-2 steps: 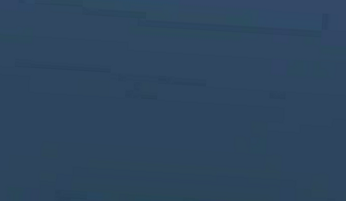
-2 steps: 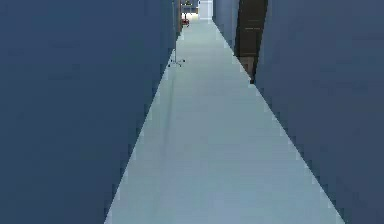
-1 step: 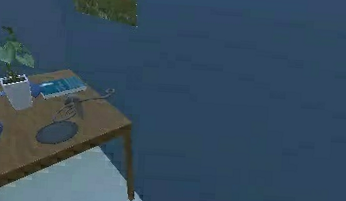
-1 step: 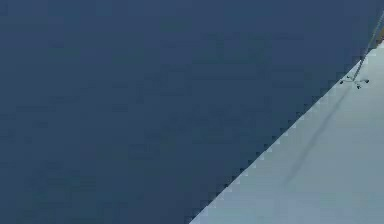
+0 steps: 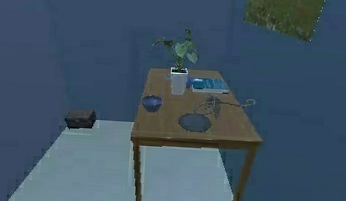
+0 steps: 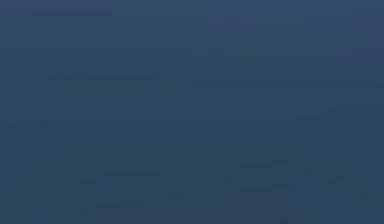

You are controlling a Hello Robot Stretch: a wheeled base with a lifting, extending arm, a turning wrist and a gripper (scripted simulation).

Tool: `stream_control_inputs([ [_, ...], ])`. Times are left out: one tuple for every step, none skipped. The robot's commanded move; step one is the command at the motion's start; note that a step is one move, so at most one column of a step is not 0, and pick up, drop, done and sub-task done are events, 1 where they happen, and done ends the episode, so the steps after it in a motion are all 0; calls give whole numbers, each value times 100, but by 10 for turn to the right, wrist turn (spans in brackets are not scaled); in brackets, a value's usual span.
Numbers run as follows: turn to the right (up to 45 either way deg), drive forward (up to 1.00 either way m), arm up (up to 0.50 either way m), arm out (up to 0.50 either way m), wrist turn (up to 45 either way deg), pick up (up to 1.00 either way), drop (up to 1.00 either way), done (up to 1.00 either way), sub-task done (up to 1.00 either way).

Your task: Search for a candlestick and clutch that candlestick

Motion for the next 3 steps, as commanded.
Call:
stream_control_inputs([
  [0,30,0,0,0,0,0,0,0],
  [-450,0,0,0,0,0,0,0,0],
  [-330,0,0,0,0,0,0,0,0],
])
